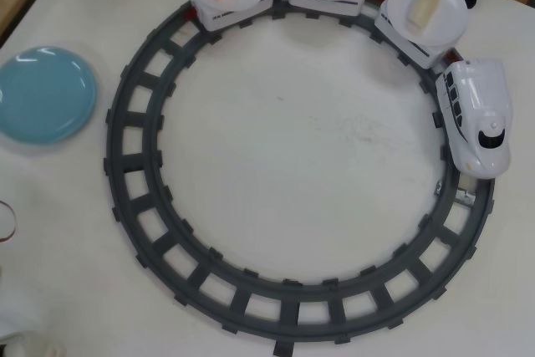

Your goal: Pick up the sushi from the Shinkansen and put it on the blue dish

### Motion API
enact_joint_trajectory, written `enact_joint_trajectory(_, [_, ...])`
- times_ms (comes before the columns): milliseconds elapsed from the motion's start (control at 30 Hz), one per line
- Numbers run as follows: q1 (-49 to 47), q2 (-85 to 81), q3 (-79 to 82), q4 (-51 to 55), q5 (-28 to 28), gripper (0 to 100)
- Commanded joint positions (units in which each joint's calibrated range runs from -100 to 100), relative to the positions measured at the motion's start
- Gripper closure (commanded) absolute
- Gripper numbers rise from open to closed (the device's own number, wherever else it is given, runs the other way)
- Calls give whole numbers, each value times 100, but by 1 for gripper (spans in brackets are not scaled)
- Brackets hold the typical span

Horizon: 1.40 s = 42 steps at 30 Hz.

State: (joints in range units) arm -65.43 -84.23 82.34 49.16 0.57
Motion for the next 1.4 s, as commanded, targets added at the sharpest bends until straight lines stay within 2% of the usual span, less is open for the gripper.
enact_joint_trajectory(0, [73,24,80,-113,-52,85])
enact_joint_trajectory(1067, [90,40,-155,5,-10,85])
enact_joint_trajectory(1267, [416,123,-1183,651,-10,85])
enact_joint_trajectory(1367, [724,762,-2021,846,-5,84])
